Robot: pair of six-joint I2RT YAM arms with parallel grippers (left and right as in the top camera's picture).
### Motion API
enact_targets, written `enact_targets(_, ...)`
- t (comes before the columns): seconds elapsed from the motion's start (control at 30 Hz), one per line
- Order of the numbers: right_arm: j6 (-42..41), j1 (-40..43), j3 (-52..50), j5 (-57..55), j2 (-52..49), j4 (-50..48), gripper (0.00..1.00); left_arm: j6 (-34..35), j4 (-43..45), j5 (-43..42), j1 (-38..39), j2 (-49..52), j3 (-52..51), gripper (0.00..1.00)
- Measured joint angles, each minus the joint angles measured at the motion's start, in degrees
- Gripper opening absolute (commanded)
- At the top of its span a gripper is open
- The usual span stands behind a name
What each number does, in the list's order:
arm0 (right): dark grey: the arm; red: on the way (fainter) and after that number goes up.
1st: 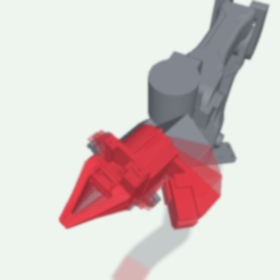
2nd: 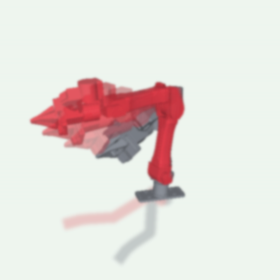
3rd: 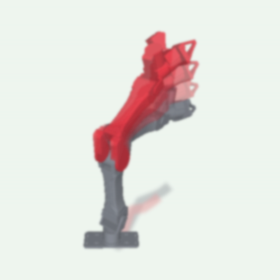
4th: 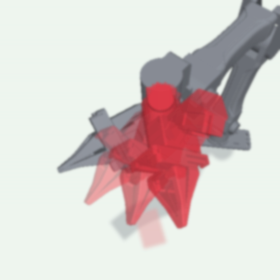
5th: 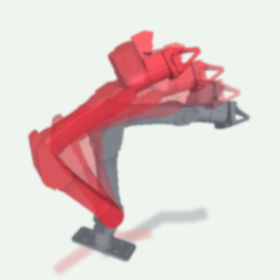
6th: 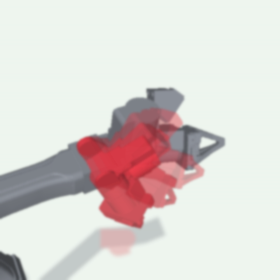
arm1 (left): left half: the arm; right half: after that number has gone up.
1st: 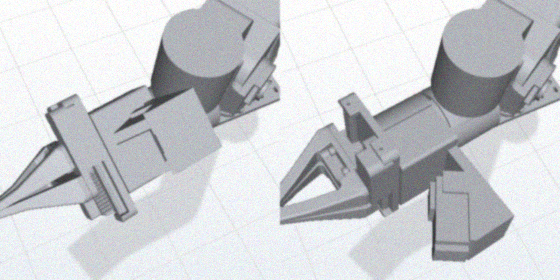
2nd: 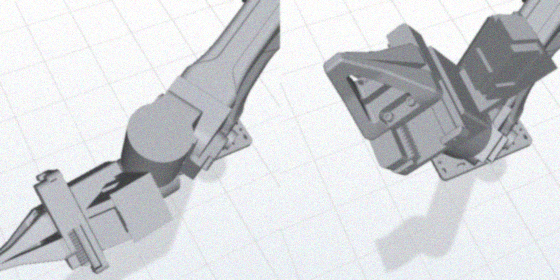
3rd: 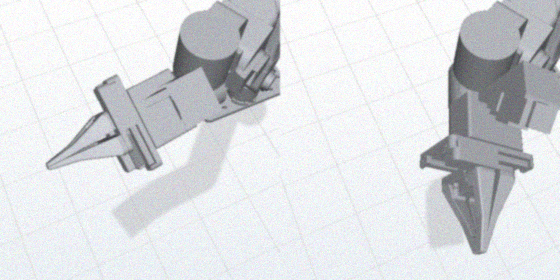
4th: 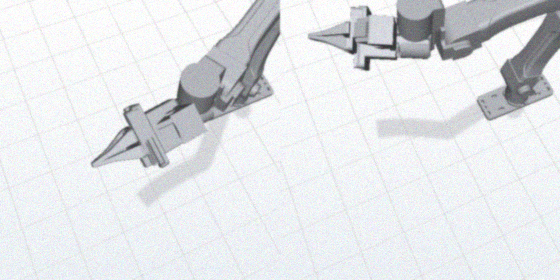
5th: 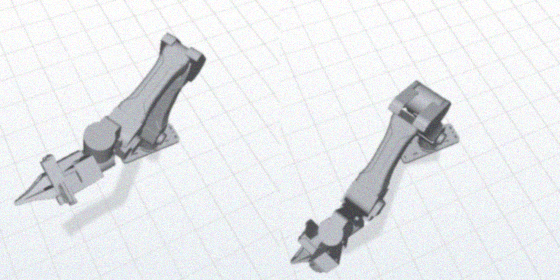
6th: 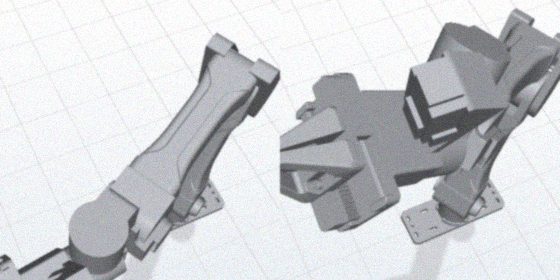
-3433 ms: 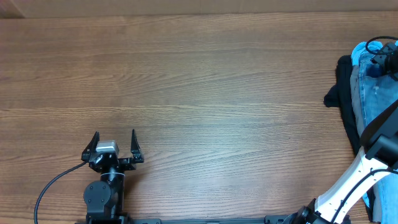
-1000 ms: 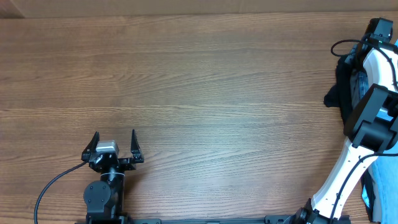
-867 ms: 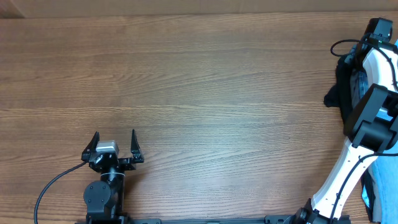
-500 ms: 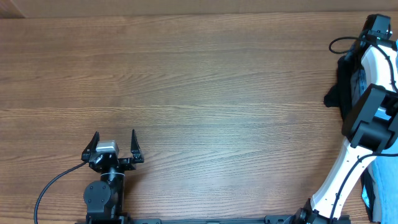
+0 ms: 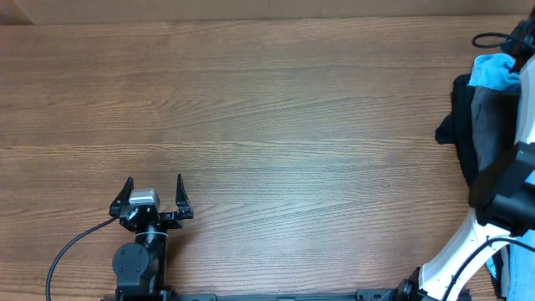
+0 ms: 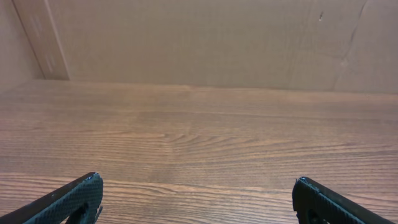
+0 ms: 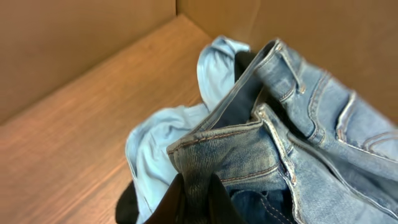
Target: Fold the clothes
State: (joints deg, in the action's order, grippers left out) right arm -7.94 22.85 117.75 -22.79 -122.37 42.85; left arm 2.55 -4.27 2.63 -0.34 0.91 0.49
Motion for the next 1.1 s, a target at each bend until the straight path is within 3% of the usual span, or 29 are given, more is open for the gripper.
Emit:
enact_targets(0.4,-1.53,0.0,0.0,1.9,4.68,3.3,0.04,0.0,0.0,0.0,0.0,0.0,0.0,1.0)
enact_targets(0.9,-0.15,-0.79,0.2,3.82,37.18,2.27,0.04,0.0,0.0,0.0,0.0,0.0,0.0,1.0)
enact_targets(1.1,-0.46,-9.94,0.37,9.92,42.18,2.38,0.04,0.0,0.0,0.0,0.0,0.0,0.0,1.0)
